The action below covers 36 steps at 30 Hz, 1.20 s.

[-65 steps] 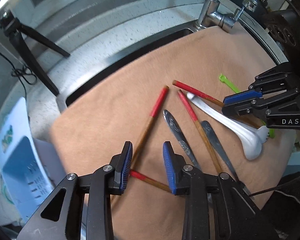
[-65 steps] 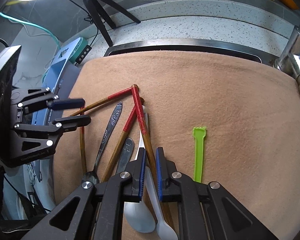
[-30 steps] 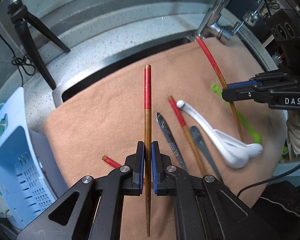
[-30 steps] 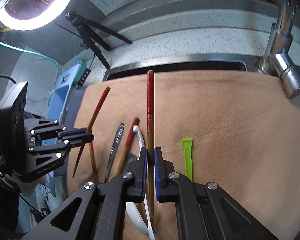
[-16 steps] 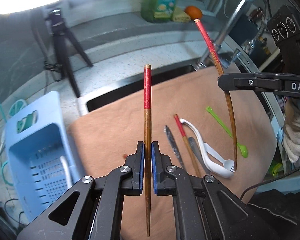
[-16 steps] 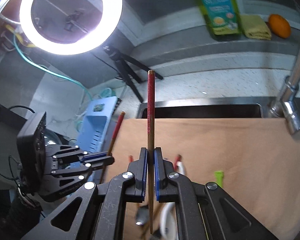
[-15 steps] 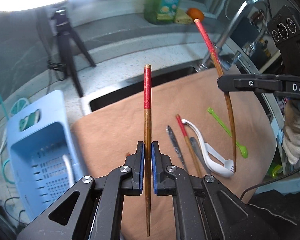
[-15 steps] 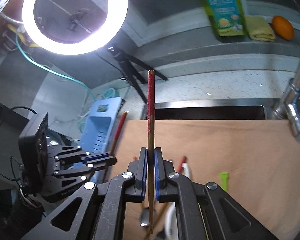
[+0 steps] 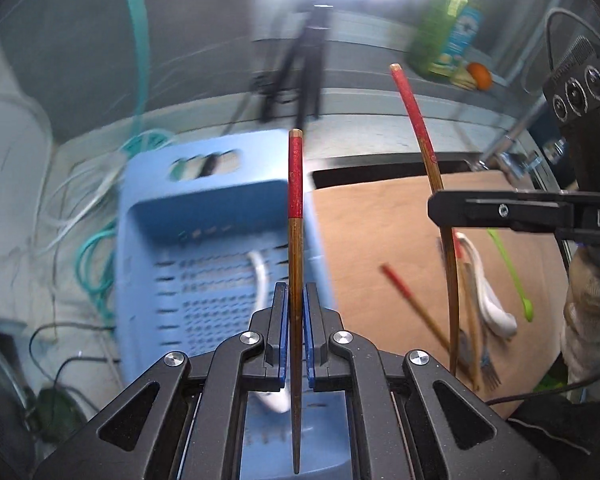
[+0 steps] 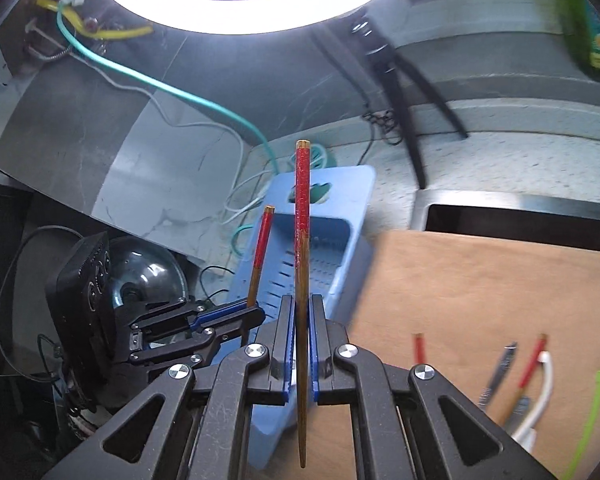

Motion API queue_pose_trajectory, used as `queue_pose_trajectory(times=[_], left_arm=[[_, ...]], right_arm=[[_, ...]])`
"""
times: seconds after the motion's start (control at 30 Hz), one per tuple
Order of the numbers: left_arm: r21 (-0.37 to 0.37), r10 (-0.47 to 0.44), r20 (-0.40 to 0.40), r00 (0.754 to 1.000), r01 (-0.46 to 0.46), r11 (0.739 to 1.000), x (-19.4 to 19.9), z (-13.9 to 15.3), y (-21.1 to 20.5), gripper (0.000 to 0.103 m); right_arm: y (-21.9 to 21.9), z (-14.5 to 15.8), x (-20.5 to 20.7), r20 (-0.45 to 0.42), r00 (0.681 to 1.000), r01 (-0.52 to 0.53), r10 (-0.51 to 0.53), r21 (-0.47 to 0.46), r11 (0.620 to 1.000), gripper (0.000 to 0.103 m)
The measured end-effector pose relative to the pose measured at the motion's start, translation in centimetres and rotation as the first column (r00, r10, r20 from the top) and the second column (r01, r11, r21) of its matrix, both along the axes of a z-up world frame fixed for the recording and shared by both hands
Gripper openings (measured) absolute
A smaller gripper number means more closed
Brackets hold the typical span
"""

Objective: Organize utensils
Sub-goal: 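Carry the chopstick to the basket and release it with the left tool, then return the left tool to the mat over the remaining chopstick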

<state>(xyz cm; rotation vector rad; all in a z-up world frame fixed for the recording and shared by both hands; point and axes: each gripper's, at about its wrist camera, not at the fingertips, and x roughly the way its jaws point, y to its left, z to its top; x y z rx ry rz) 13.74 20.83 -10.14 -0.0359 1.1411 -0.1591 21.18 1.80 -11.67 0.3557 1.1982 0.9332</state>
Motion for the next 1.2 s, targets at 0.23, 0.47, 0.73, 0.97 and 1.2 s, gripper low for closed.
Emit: queue_pose_trajectory(times=[0.23, 0.47, 0.73, 0.97, 1.2], left_arm=[[-0.009, 0.083, -0.024, 0.996, -0.083, 0.996, -0.2, -1.5, 4.2, 0.005], [-0.039, 0.116, -0.054, 0.992, -0.118, 0.992, 0.4, -3.1, 5.6, 0.006], [-0.056, 0.129, -0.105, 0.986, -0.135, 0.989, 0.8, -5.3, 5.7, 0.006], [-0.052, 0.14, -0.139, 0.98, -0.148, 0.988, 1.2, -6.0, 6.0, 0.006], [-0.056, 0.15, -0.12, 0.981, -0.158, 0.986, 0.2, -4.8, 6.2, 0.009]], right_arm=[[5.7, -1.1, -0.4, -0.032, 0.999, -0.035, 0.035, 0.009, 0.999, 0.006], [9.5, -2.8, -0.5, -0.036, 0.998, -0.048, 0.047, -0.038, 0.998, 0.006], [11.4, -5.4, -0.9, -0.055, 0.997, -0.055, 0.049, -0.113, 0.992, 0.006], [11.8, -6.1, -0.8, -0.048, 0.997, -0.068, 0.062, -0.141, 0.988, 0.009], [10.8, -5.0, -0.9, -0.021, 0.997, -0.073, 0.071, -0.139, 0.988, 0.009]])
